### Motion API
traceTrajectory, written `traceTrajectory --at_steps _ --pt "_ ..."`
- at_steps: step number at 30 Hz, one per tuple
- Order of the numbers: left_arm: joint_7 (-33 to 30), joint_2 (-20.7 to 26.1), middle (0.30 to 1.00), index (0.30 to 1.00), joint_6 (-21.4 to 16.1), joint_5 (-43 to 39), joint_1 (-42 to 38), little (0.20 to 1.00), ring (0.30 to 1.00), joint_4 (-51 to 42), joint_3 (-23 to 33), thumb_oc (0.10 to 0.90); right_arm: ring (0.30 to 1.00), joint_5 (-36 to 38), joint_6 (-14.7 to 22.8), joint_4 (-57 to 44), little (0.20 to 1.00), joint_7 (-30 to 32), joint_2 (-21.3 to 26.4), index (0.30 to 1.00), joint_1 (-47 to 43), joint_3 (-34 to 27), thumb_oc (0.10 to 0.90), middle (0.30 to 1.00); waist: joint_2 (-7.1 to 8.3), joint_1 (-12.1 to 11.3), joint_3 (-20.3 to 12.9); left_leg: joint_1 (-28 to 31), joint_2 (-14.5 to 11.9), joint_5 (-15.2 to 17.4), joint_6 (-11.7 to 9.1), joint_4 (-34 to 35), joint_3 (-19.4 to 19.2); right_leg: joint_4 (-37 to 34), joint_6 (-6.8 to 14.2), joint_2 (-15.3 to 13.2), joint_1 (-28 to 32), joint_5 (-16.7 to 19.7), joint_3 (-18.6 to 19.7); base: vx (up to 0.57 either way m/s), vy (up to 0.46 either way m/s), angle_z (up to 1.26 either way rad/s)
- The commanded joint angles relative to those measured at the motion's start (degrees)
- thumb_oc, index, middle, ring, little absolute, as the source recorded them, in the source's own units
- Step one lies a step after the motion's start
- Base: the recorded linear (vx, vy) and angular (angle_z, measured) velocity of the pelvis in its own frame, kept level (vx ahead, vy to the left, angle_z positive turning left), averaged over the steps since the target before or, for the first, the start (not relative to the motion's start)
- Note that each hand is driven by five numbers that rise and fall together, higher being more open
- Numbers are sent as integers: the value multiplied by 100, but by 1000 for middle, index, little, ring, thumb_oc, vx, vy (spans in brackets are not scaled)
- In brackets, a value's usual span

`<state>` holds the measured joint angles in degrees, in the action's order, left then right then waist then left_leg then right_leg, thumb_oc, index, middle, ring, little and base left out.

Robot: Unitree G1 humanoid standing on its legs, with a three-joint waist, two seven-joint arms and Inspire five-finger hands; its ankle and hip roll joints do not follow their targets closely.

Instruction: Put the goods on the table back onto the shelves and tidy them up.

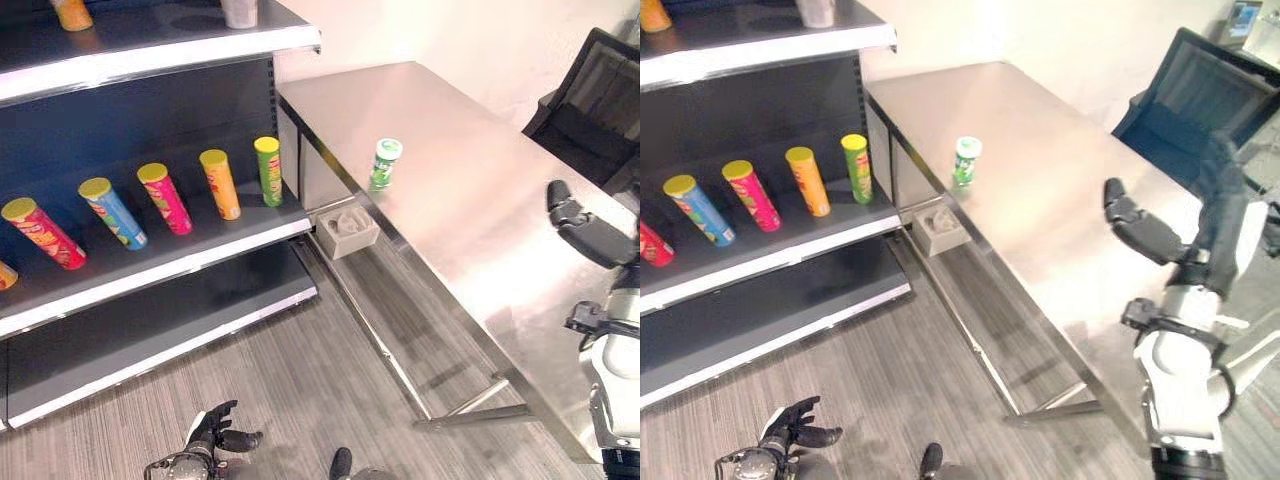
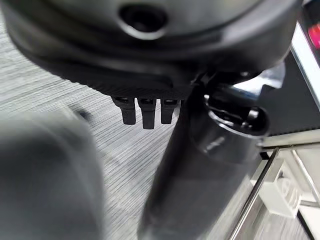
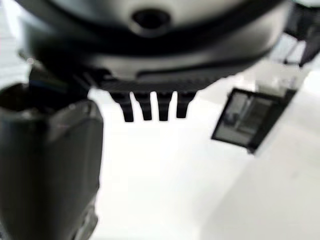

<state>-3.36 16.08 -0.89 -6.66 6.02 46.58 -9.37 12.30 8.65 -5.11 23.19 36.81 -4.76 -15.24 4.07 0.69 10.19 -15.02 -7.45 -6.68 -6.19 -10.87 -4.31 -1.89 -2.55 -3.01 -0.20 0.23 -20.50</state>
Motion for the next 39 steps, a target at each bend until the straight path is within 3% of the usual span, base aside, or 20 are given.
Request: traceTrajectory --at_steps 1,3,6,16,21,26,28,34,39 --pt "-16 455 900 900 -178 111 -124 900 900 -289 29 800 900 238 499 -210 900 -32 478 900 -866 -65 800 900 -177 -424 264 61 345 82 122 737 -133 -272 911 -165 252 -51 543 240 -52 24" --pt "-39 428 900 900 -166 97 -110 900 900 -218 16 800 900 322 508 -169 900 -88 477 900 -1002 90 800 900 -248 -546 306 -98 572 -44 70 939 65 -251 885 -77 337 -132 607 167 -8 -3" --pt "-20 348 900 900 -145 36 -3 900 900 -42 53 800 900 425 519 -240 900 -376 529 900 -1141 337 800 900 -345 -563 237 232 627 -84 191 1214 235 -143 870 13 391 -240 720 173 54 -65" --pt "-22 298 900 900 -159 176 4 900 900 629 116 800 900 379 492 -380 900 -833 871 900 -1365 610 800 900 -230 -543 36 825 672 99 334 1534 14 19 970 -229 392 -294 771 90 91 -15" --pt "11 327 900 900 -194 274 40 900 900 680 172 800 900 444 427 -289 900 -1235 1215 900 -1302 835 800 900 -97 -565 -24 978 667 221 369 1587 -107 27 1080 -337 360 -215 714 27 38 22" --pt "68 309 900 900 -226 313 139 900 900 643 190 800 900 574 321 -183 900 -1643 1472 900 -1140 1074 800 900 -114 -534 -43 1079 676 264 386 1587 -97 13 1096 -366 423 -206 665 10 -2 -4" --pt "56 303 900 900 -234 300 156 900 900 649 168 800 900 512 213 18 900 -1767 1566 900 -1306 1504 800 900 -174 -560 -51 1116 686 272 385 1587 -68 -13 1100 -382 448 -185 646 0 0 0" --pt "-39 211 900 900 -212 270 201 900 900 669 5 800 900 -195 -120 797 900 -1389 1397 900 -2001 2245 800 900 -289 -685 -14 1033 741 267 394 1587 44 -16 1118 -449 412 -157 499 11 -9 4" --pt "-154 216 900 900 -183 275 170 900 900 573 -45 800 900 -656 -226 658 900 -1037 1273 900 -2092 2076 800 900 -376 -718 142 892 780 237 433 1587 110 178 1133 -519 227 -179 461 -8 5 13"
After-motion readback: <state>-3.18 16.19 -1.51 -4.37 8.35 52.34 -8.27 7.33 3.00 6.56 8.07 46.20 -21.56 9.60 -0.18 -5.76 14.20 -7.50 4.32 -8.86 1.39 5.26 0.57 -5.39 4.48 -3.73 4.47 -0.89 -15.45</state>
